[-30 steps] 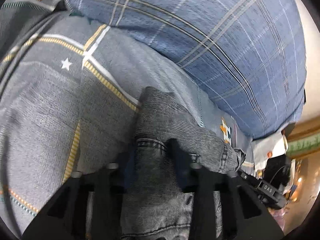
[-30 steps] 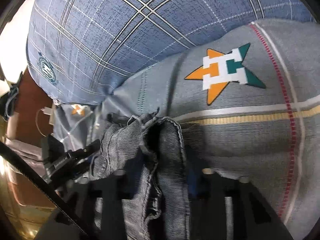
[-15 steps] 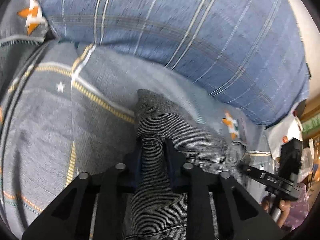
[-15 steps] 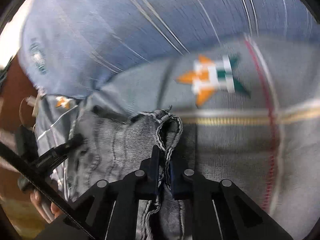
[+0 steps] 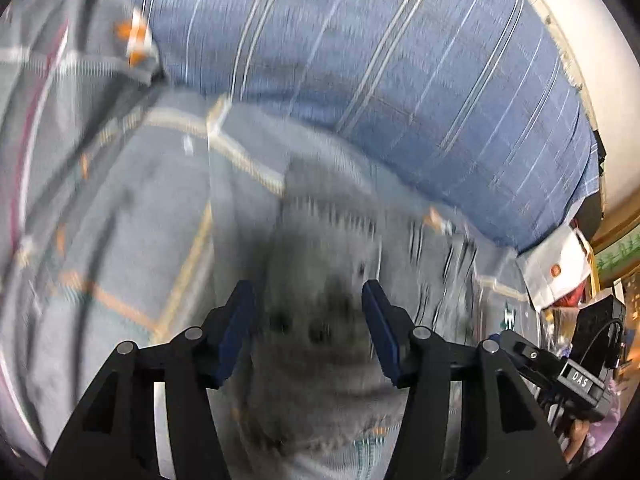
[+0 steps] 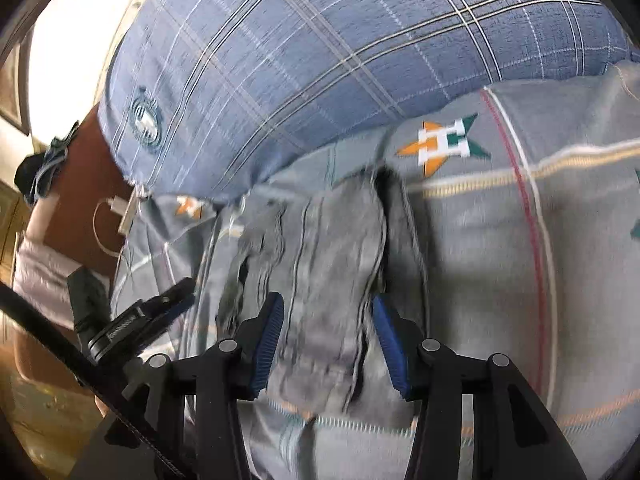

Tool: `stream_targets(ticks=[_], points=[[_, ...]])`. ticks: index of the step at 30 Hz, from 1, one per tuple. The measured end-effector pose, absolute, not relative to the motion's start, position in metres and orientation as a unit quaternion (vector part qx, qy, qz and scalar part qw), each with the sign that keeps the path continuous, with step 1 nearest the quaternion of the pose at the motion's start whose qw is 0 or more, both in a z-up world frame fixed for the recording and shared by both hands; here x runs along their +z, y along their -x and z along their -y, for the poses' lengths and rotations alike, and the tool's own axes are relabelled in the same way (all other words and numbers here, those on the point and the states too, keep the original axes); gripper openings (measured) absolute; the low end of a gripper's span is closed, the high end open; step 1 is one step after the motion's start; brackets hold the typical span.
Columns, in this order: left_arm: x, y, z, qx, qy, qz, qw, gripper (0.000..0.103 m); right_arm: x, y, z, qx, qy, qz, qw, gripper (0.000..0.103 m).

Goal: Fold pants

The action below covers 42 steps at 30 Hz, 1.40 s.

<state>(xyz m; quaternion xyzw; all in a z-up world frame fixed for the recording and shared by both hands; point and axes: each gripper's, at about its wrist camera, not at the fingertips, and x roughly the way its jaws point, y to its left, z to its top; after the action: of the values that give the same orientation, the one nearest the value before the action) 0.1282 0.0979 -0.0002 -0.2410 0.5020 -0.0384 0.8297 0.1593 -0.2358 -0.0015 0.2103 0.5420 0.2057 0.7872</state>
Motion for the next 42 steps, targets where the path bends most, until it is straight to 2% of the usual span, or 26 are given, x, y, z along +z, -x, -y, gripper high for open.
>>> stream_targets(ticks=[1,6,8,11,14,16,17,18,19,20,21,26,31,32,34,38,42], points=[[-0.006,-0.13,-0.092,-0.032,0.233,-0.514,0.825,0.052,-0.008,-0.16,0.235,0.202,-0.207,-0.552,0.782,0.045],[-0.026,-0.139,-0.083,-0.017,0.216,-0.526,0.822,0.042,-0.044,-0.171,0.232,0.185,-0.177,-0.591,0.765,0.023],[-0.023,-0.138,-0.074,-0.015,0.193,-0.519,0.832,0.037,-0.046,-0.17,0.231,0.167,-0.16,-0.601,0.765,0.006],[-0.026,-0.141,-0.057,-0.006,0.127,-0.518,0.846,0.037,-0.042,-0.166,0.225,0.163,-0.121,-0.596,0.777,0.006],[-0.028,-0.14,-0.054,0.003,0.114,-0.516,0.849,0.04,-0.048,-0.169,0.23,0.164,-0.148,-0.604,0.766,0.007],[-0.023,-0.139,-0.059,-0.003,0.127,-0.512,0.849,0.04,-0.036,-0.168,0.235,0.172,-0.159,-0.592,0.771,0.016],[-0.02,-0.139,-0.063,-0.005,0.139,-0.512,0.848,0.041,-0.028,-0.166,0.241,0.165,-0.172,-0.586,0.774,0.027],[-0.017,-0.139,-0.067,-0.007,0.153,-0.51,0.846,0.043,-0.023,-0.164,0.245,0.164,-0.185,-0.583,0.774,0.034],[-0.015,-0.138,-0.071,-0.009,0.16,-0.509,0.845,0.052,-0.015,-0.159,0.245,0.176,-0.199,-0.575,0.774,0.041],[-0.014,-0.138,-0.074,-0.01,0.163,-0.51,0.844,0.06,-0.011,-0.157,0.242,0.188,-0.199,-0.573,0.773,0.042],[-0.015,-0.134,-0.079,-0.01,0.17,-0.514,0.841,0.069,-0.009,-0.156,0.237,0.195,-0.195,-0.573,0.771,0.042],[-0.033,-0.124,-0.101,-0.017,0.248,-0.54,0.804,0.07,-0.018,-0.151,0.216,0.216,-0.184,-0.603,0.746,0.039],[-0.039,-0.121,-0.081,-0.009,0.199,-0.549,0.812,0.07,-0.049,-0.161,0.222,0.233,-0.212,-0.634,0.707,0.039],[-0.038,-0.12,-0.079,-0.003,0.193,-0.544,0.816,0.068,-0.05,-0.161,0.22,0.234,-0.209,-0.633,0.707,0.029],[-0.035,-0.116,-0.07,-0.004,0.174,-0.536,0.826,0.051,-0.048,-0.159,0.213,0.226,-0.178,-0.633,0.719,0.013],[-0.025,-0.105,-0.047,0.011,0.079,-0.507,0.858,0.04,-0.019,-0.143,0.2,0.215,-0.113,-0.606,0.757,0.009],[-0.03,-0.106,-0.04,0.023,0.043,-0.495,0.867,0.04,-0.029,-0.138,0.184,0.189,-0.035,-0.607,0.771,0.009]])
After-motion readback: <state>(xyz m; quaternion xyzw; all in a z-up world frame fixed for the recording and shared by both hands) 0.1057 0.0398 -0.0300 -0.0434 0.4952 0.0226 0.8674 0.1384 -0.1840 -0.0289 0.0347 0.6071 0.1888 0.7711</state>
